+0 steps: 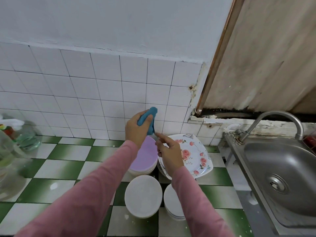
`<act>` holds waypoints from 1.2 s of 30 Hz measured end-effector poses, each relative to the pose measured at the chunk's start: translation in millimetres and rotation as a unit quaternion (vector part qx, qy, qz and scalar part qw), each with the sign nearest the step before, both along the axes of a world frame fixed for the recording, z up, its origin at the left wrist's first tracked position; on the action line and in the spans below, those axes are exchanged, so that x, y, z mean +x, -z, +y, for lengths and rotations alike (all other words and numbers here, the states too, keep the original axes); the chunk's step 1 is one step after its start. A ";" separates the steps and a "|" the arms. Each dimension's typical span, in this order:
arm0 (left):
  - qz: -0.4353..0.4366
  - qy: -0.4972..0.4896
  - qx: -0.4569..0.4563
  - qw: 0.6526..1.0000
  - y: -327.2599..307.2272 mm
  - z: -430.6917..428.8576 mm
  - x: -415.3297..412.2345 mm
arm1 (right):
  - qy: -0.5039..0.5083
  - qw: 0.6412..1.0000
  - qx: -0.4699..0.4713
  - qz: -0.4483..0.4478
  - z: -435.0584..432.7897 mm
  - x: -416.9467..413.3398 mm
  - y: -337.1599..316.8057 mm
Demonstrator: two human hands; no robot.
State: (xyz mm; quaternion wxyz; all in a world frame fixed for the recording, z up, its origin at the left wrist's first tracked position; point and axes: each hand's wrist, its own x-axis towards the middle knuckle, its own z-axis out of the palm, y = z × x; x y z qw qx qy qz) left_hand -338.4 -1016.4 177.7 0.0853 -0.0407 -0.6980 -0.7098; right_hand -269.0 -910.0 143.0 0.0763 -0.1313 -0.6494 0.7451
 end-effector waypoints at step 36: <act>0.151 0.105 -0.257 0.949 34.8 1.4 30.5 | 0.023 0.966 -0.245 -0.080 21.5 -10.7 -5.6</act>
